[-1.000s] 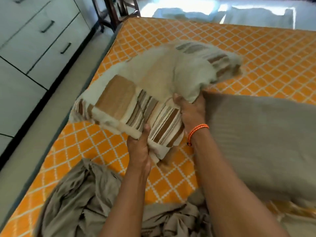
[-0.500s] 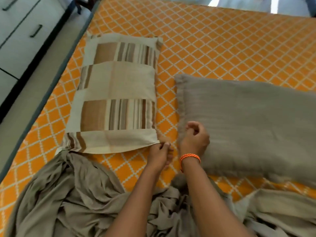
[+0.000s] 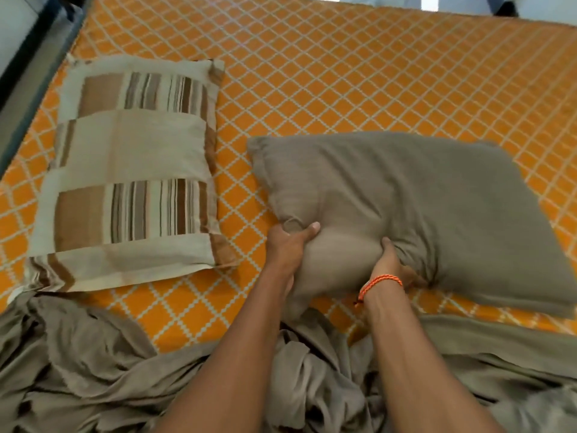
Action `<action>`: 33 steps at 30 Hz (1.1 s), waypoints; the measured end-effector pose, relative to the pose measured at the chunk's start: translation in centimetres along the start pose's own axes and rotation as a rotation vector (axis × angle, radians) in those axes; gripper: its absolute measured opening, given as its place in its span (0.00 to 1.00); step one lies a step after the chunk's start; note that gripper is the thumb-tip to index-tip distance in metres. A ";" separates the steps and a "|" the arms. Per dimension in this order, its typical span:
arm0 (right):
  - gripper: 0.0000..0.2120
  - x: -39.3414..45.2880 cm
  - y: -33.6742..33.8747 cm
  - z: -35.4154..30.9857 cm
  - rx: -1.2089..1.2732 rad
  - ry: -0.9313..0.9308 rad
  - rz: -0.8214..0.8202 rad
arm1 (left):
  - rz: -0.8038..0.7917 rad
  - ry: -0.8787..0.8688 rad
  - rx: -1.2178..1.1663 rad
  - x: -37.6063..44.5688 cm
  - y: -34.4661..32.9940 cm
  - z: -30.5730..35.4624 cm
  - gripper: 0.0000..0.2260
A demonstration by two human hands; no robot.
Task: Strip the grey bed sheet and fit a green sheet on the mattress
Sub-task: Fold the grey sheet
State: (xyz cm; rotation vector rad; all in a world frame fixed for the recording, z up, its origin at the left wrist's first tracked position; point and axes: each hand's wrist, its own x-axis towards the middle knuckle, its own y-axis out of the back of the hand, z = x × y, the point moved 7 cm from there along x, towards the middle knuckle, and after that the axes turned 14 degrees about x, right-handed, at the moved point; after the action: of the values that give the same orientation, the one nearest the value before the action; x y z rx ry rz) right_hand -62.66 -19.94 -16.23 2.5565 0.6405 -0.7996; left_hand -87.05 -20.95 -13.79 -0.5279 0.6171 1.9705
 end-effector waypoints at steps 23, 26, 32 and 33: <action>0.47 -31.3 -21.2 7.1 -0.519 0.706 -1.046 | 0.304 0.109 -0.221 -2.0 26.3 -7.0 0.29; 0.55 -28.4 -18.5 10.0 -0.416 0.538 -1.018 | 0.240 0.128 -0.252 -2.2 26.5 -7.6 0.26; 0.65 -25.5 -18.1 12.1 -0.099 -0.016 -0.947 | 0.385 -0.014 -0.490 -2.4 28.0 -4.8 0.31; 0.66 -25.7 -19.0 11.7 -0.066 -0.038 -0.948 | 0.409 -0.046 -0.526 -2.0 28.4 -4.0 0.31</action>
State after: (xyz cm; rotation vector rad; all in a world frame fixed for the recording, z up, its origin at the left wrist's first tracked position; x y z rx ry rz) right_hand -96.56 -17.86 -13.77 2.0842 1.8730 -1.0517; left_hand -111.09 -36.16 -10.03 -0.7119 0.1727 2.5441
